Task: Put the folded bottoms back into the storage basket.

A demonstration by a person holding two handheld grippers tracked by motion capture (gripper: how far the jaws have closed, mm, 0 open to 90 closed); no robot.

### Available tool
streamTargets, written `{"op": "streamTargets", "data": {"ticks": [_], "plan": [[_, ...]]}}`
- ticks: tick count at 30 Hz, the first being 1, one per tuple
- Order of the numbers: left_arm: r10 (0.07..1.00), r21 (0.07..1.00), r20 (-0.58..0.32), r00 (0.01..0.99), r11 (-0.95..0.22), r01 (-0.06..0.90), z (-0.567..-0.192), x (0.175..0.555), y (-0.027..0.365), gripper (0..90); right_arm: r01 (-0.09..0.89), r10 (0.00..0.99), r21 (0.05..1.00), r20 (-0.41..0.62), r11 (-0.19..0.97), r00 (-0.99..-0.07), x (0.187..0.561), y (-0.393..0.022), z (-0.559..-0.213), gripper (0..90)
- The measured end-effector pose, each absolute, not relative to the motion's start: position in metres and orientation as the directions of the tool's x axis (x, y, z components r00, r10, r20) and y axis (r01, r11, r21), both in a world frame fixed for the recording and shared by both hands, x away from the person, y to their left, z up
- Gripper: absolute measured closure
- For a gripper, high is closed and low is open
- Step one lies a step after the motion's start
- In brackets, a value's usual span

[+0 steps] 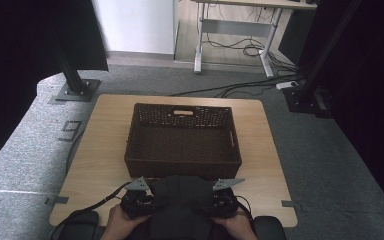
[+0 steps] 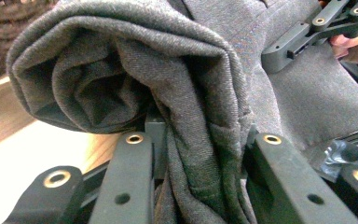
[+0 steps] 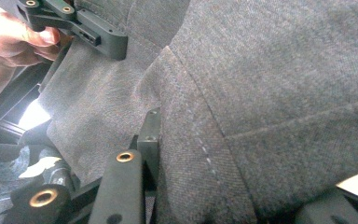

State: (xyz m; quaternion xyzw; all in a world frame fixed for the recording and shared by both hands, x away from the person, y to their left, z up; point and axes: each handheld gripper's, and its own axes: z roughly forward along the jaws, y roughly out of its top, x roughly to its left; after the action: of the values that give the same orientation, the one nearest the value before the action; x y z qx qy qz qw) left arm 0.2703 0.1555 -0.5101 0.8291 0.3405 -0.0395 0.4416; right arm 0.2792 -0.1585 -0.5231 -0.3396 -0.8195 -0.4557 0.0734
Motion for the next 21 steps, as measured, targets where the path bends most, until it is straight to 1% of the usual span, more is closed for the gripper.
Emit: {"op": "streamTargets", "data": {"ticks": [9,21], "plan": [[0.508,0.747,-0.357,0.784,-0.349,0.566,-0.489,0.268,0.159,69.4,0.583,0.477,0.743,0.402,0.329,-0.782,0.276,-0.161,-0.504,59.9],[0.499,0.8,-0.292,0.816,-0.34,0.494,-0.446,0.275,0.16,69.3,0.51,0.476,0.798,0.33,0.32,-0.815,0.28,-0.163,-0.458,60.0]]}}
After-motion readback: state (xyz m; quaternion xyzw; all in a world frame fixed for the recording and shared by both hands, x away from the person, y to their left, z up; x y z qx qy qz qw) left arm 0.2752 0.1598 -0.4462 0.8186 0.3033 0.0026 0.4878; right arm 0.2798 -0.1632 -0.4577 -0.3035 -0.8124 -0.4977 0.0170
